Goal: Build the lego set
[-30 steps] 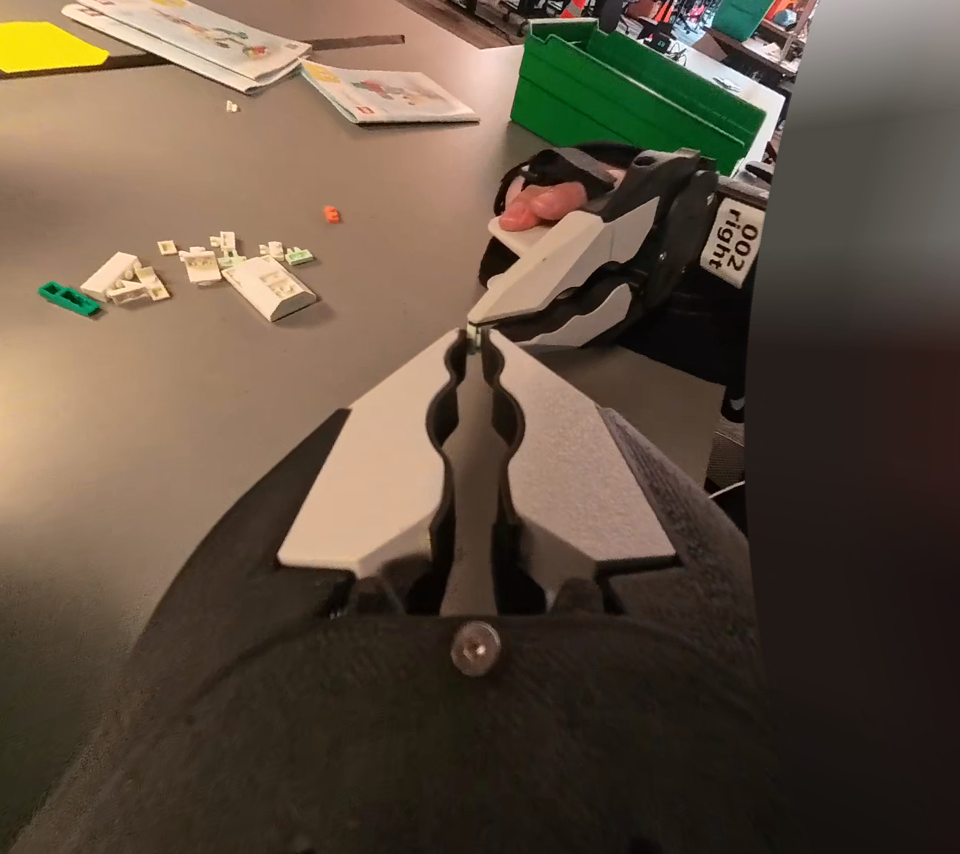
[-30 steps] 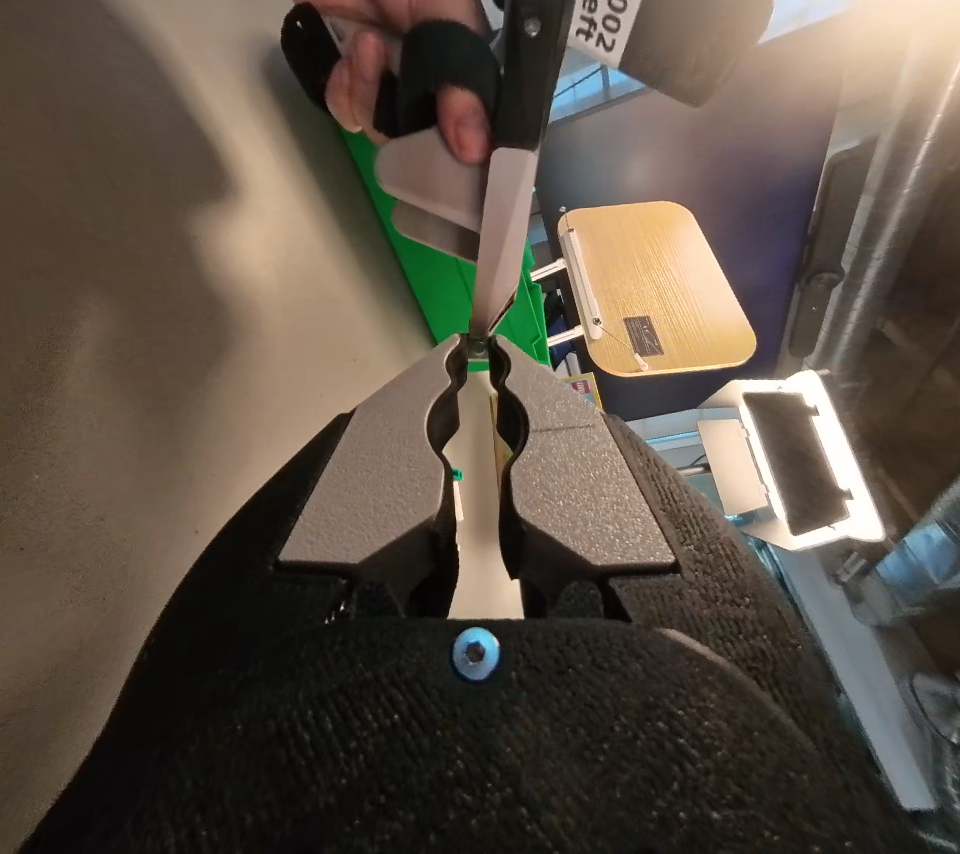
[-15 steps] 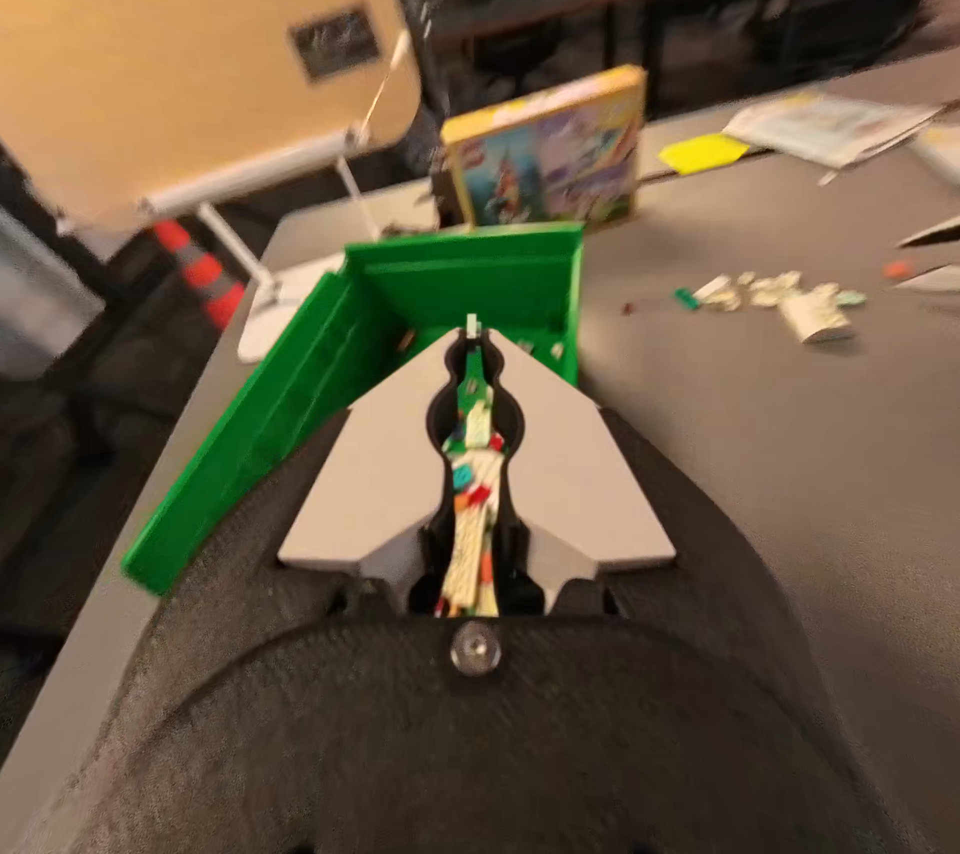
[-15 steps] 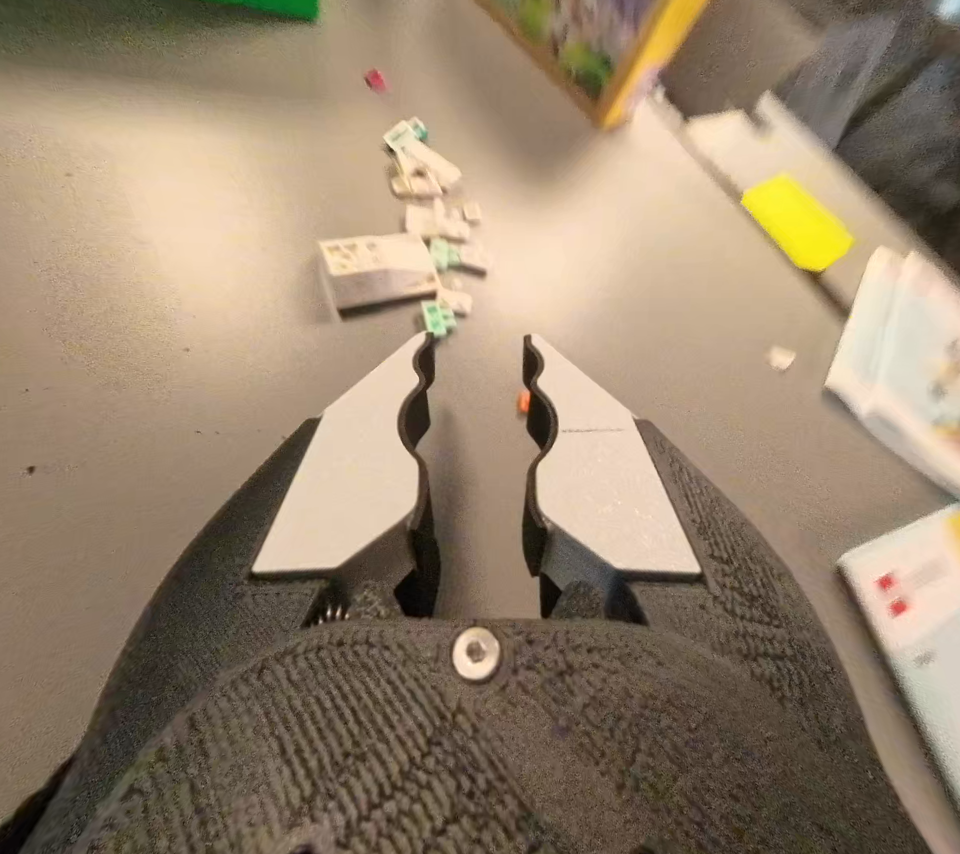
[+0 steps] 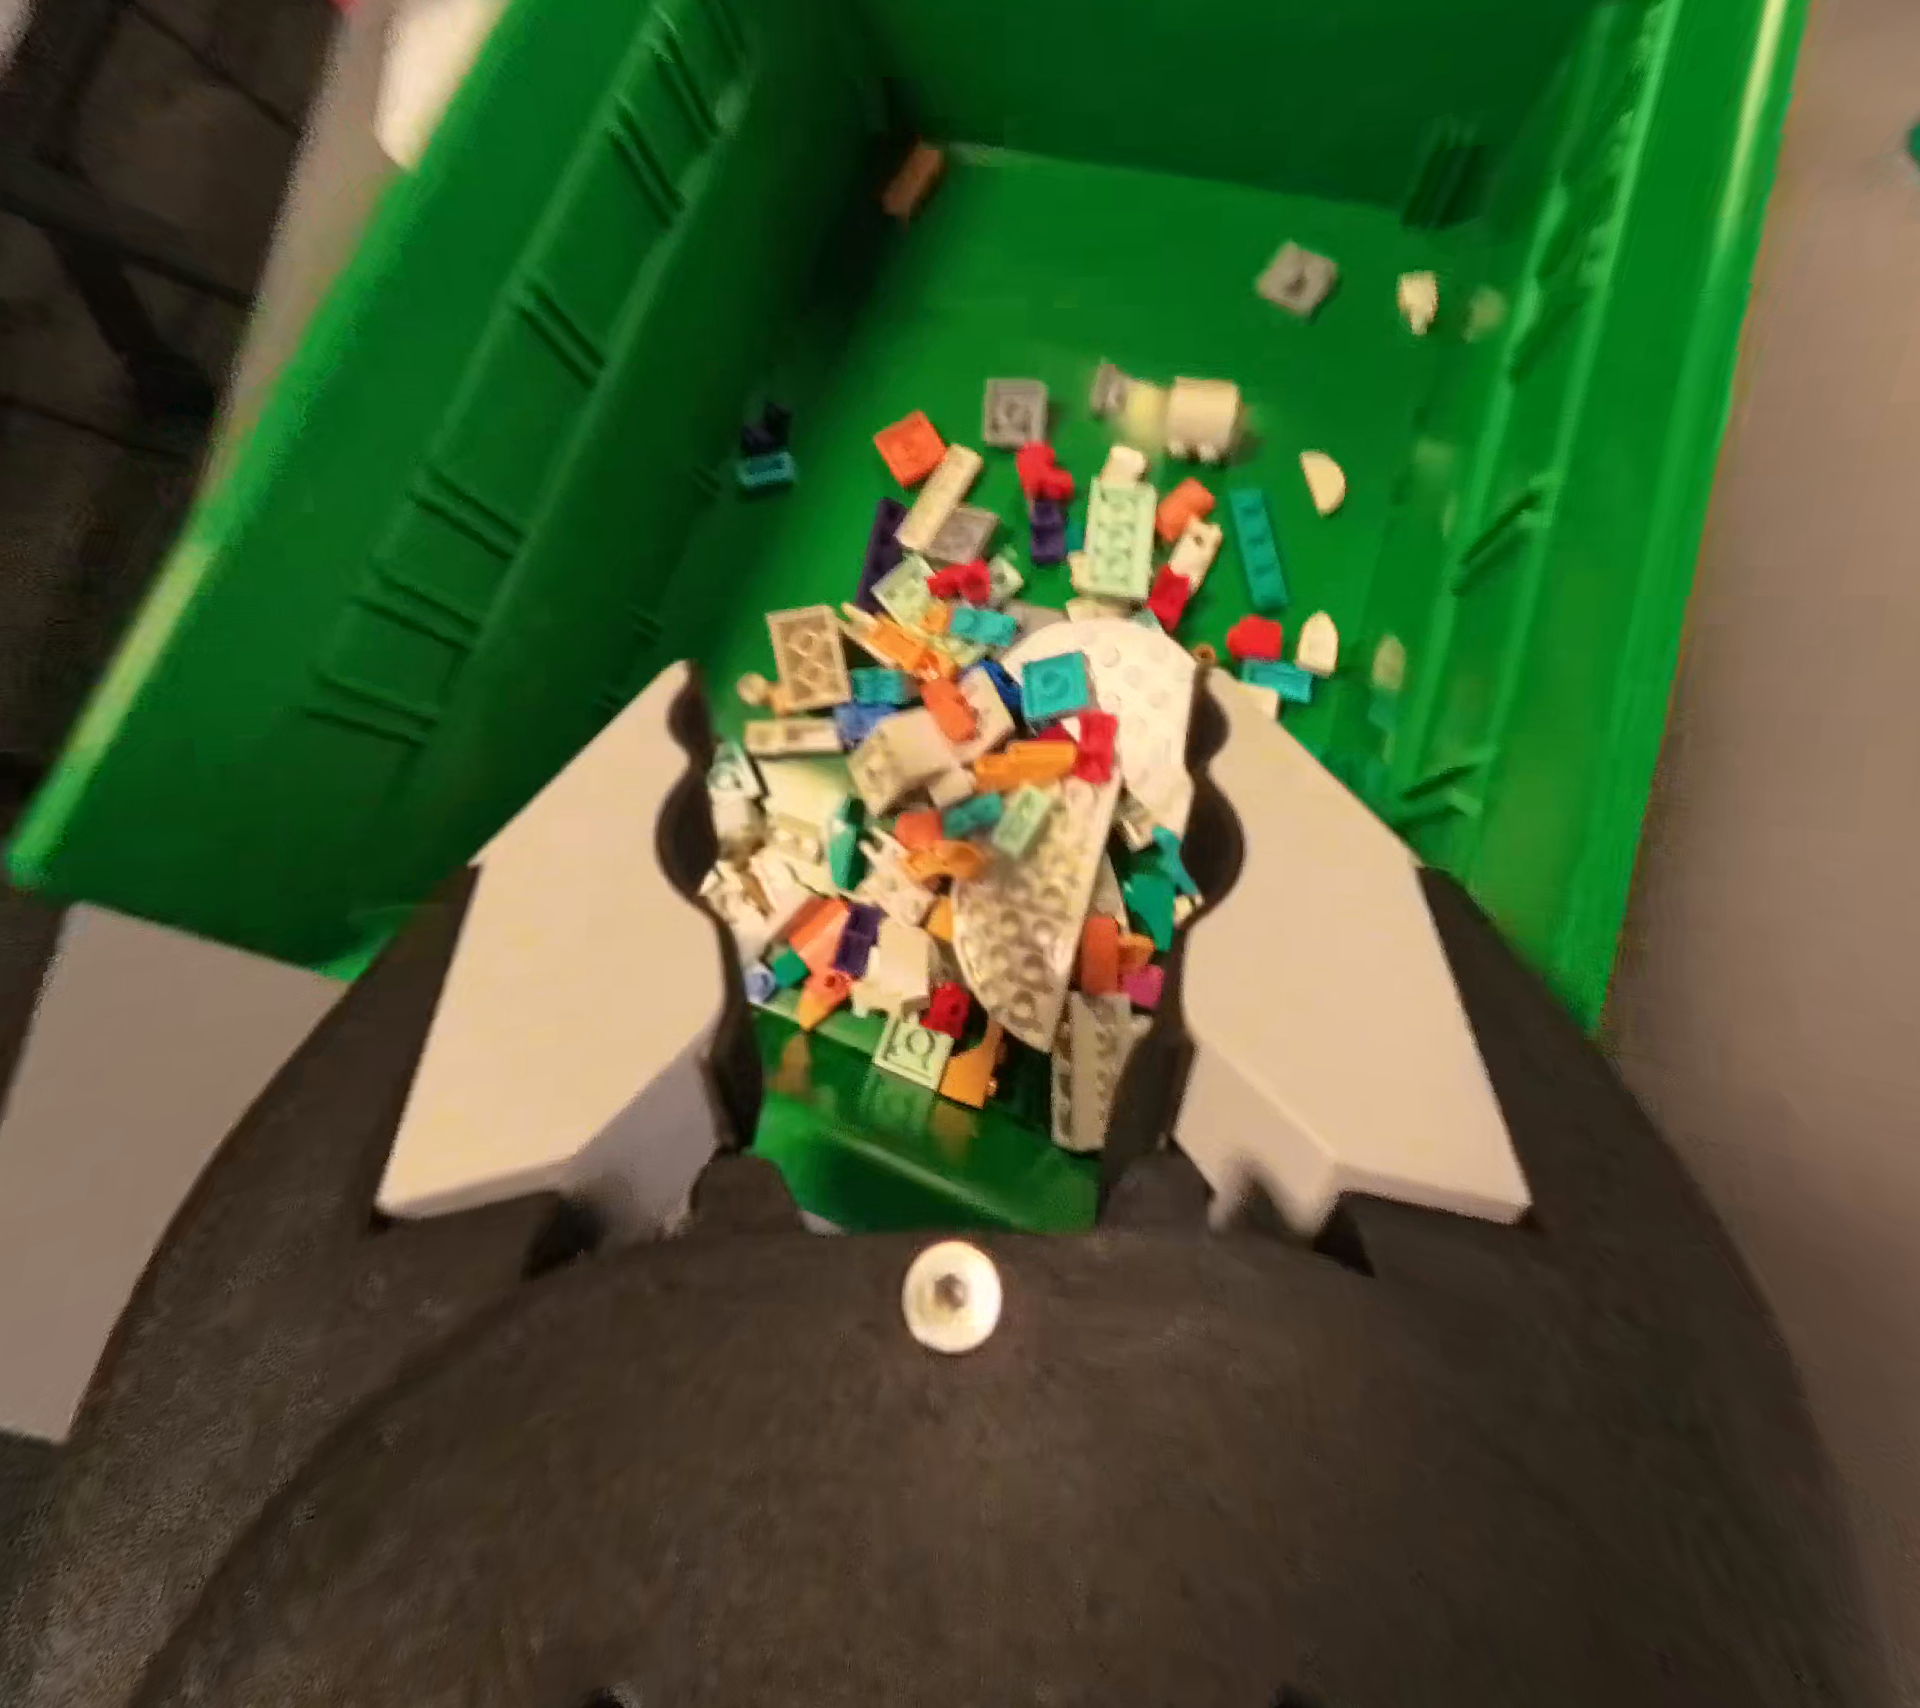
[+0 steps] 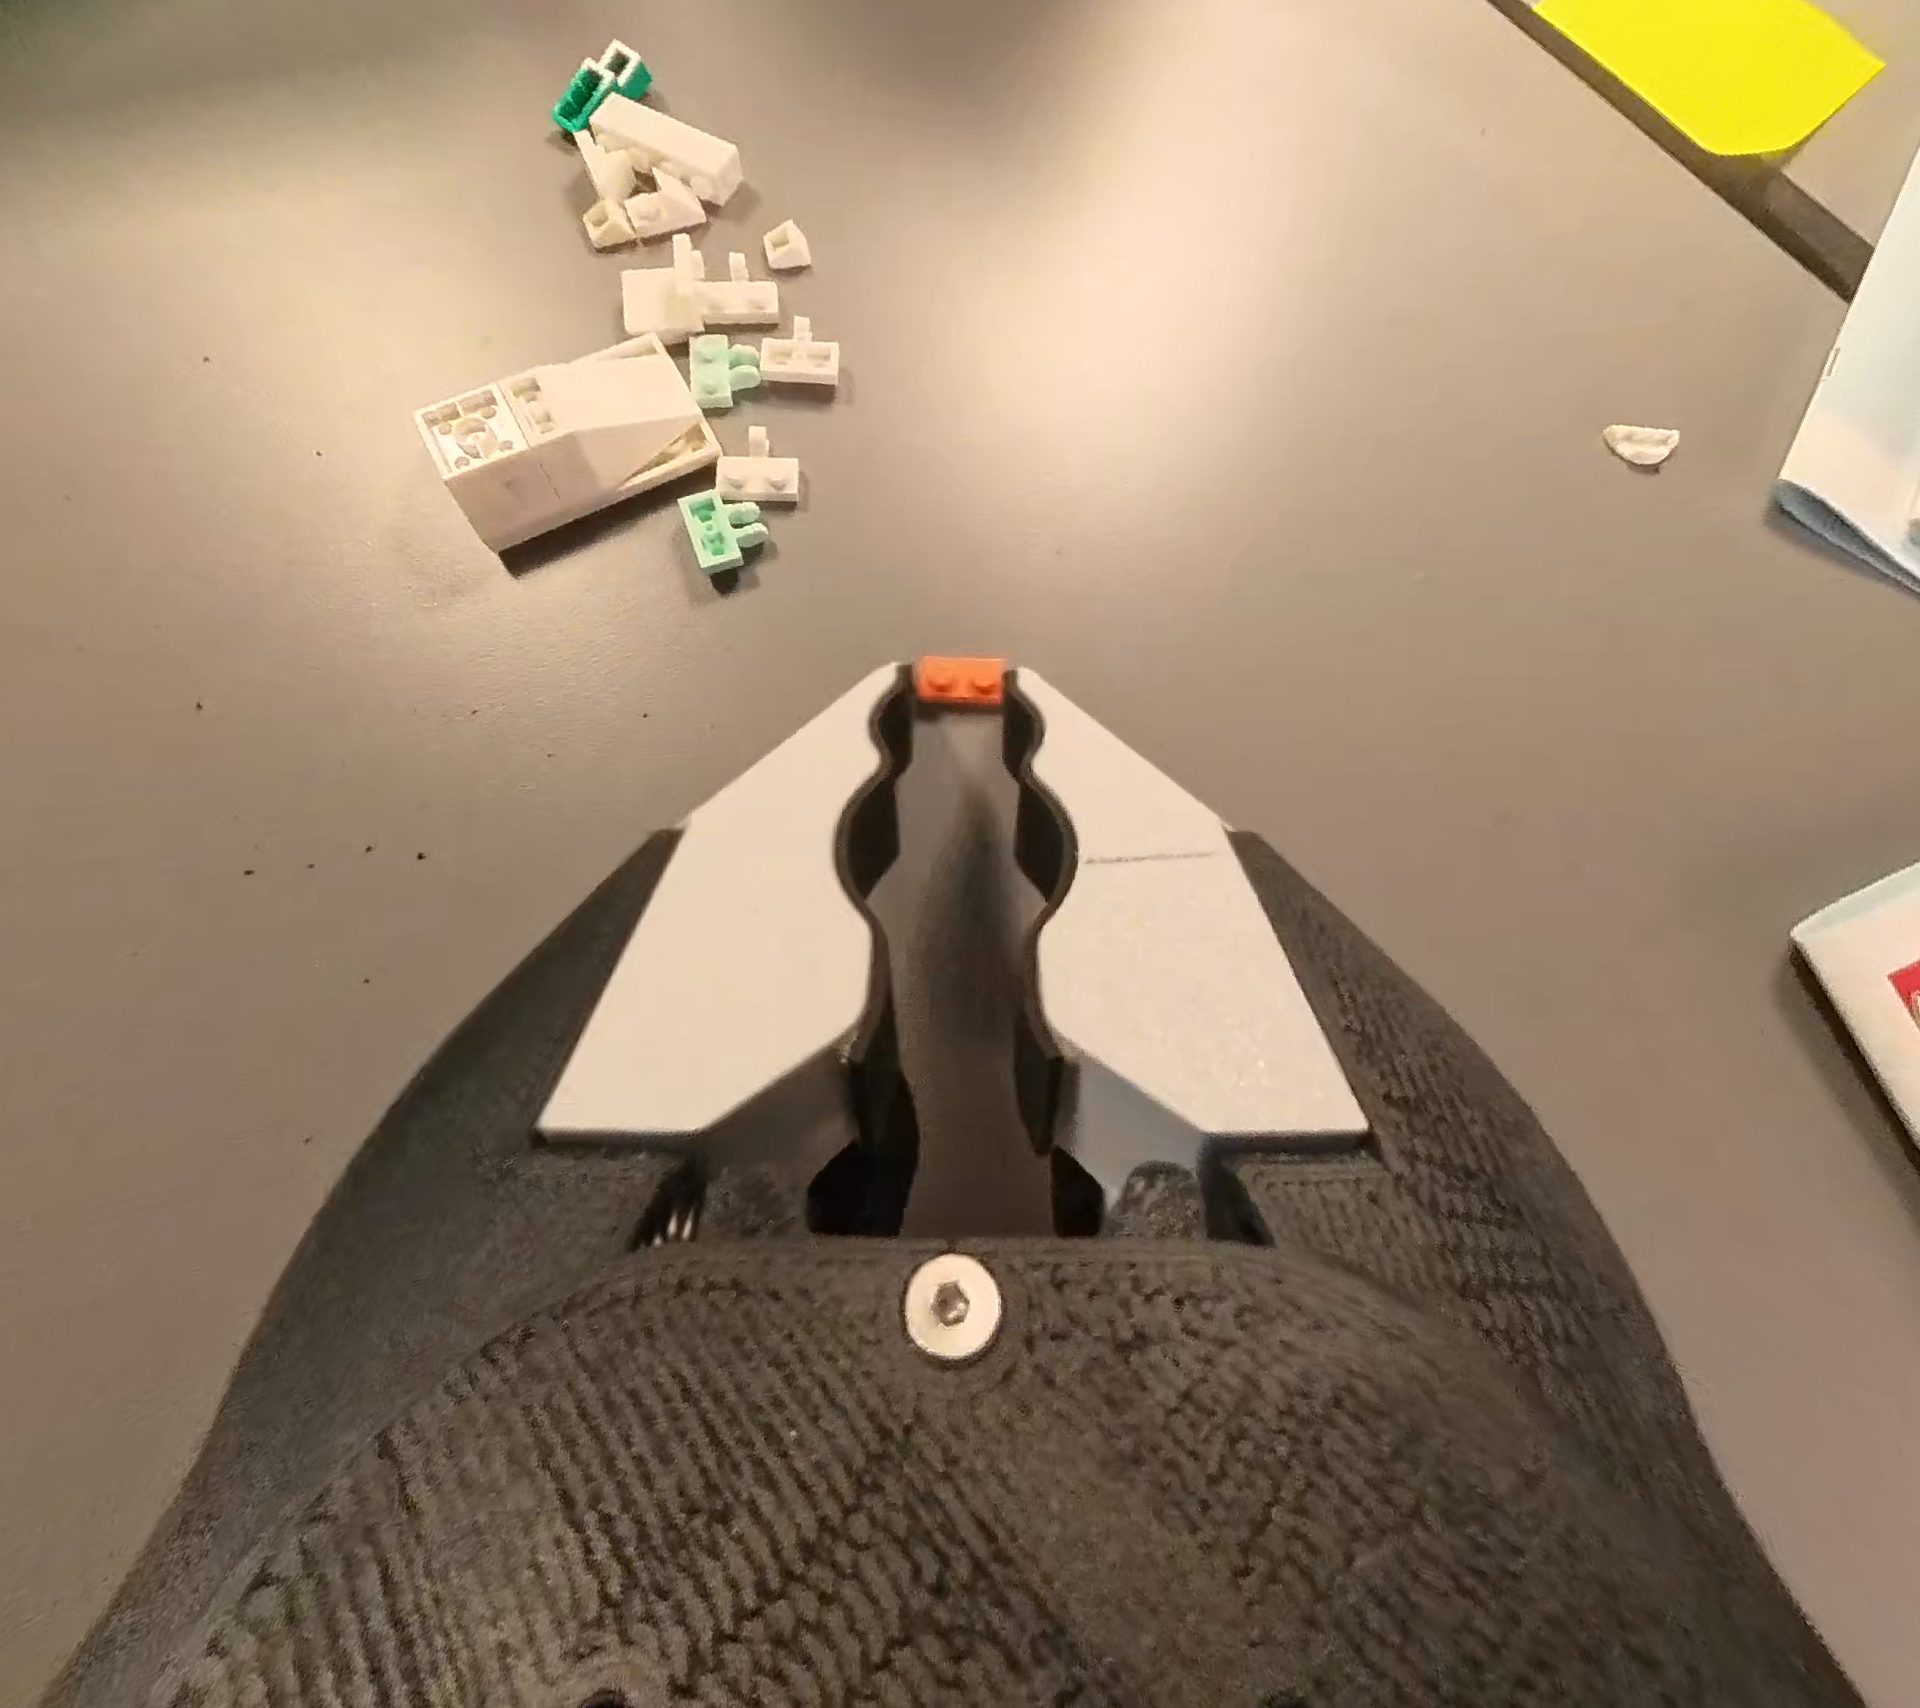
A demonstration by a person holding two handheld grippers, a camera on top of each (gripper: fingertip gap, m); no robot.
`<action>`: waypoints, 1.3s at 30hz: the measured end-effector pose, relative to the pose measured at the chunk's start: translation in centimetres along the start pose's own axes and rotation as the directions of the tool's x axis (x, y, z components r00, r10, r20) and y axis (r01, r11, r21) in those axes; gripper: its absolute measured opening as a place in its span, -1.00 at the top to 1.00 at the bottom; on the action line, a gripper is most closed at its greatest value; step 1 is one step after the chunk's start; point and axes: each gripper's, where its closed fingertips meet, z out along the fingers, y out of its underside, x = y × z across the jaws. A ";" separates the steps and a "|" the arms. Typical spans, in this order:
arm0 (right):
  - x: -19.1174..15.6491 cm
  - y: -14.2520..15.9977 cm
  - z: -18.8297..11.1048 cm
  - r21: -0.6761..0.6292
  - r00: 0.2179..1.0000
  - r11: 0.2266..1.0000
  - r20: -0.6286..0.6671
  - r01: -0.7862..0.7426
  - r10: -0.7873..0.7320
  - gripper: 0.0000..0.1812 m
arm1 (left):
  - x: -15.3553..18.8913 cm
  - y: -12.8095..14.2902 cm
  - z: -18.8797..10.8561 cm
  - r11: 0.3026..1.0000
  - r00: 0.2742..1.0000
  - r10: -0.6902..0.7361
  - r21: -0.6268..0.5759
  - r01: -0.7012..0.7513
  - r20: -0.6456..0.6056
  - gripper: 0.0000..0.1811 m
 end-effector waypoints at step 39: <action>-5.4 -5.3 -0.5 0.302 0.933 0.884 -0.083 0.357 -0.349 0.80 | 5.4 -6.8 -6.0 0.939 0.971 0.218 0.293 -0.182 -0.094 0.97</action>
